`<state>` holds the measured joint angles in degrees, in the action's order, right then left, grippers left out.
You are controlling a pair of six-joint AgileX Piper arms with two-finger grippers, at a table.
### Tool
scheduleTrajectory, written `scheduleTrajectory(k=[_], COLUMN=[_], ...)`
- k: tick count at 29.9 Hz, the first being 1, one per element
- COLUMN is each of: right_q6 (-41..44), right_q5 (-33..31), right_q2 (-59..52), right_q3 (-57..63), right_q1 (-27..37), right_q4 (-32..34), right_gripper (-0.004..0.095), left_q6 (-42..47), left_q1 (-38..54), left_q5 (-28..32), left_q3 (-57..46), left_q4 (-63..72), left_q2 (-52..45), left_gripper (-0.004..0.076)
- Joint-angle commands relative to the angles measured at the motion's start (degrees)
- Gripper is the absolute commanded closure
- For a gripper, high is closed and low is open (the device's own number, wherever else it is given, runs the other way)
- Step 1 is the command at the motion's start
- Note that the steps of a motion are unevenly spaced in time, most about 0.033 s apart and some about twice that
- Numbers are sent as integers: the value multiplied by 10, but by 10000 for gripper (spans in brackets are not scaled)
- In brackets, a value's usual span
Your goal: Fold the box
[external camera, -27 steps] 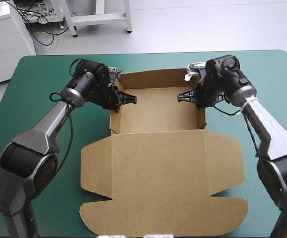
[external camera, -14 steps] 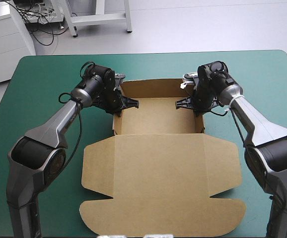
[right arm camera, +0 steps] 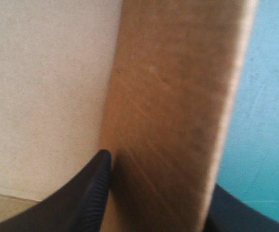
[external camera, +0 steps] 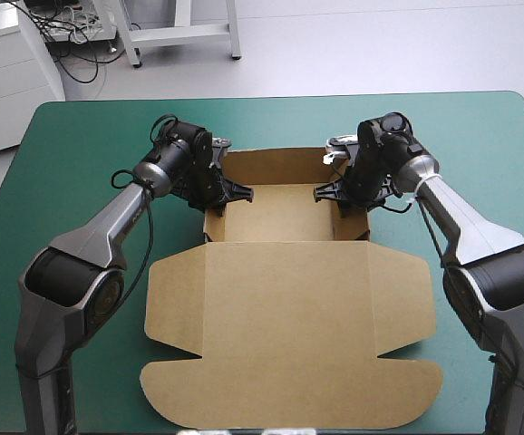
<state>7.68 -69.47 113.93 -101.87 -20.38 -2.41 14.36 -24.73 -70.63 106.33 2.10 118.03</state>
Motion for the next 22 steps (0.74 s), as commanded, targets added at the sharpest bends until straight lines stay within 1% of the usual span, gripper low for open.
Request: scheduleTrajectory(k=[1,3,5,10,16,19,22], right_q6=[-7,-7,-4,1,-10,-12,-12], right_q5=[5,7,10,18,-20,-20,-20], right_q2=[-30,-30,-30,-31,-31,-38,-56], right_q3=[-13,-13,-13,-25,-109,-158,-190], right_q1=[-1,-1,-1,-1,-1,3,10], right_q4=[-8,-8,-8,-8,-2,-6,-10], right_gripper=[258,157,116,116,116,116,116], left_q6=[-2,-2,-2,-2,-2,-17,-46], left_q1=[-6,-6,-6,-3,5,5,5], left_q5=[-25,-29,-36,-37,-38,-38,-38], left_q3=[14,15,23,76,188,220,228], left_q4=[2,-2,-21,-56,-55,-34,-43], left_q2=[-34,-34,-34,-35,-40,-64,-106], left_gripper=[374,300,254,252,252,253,253])
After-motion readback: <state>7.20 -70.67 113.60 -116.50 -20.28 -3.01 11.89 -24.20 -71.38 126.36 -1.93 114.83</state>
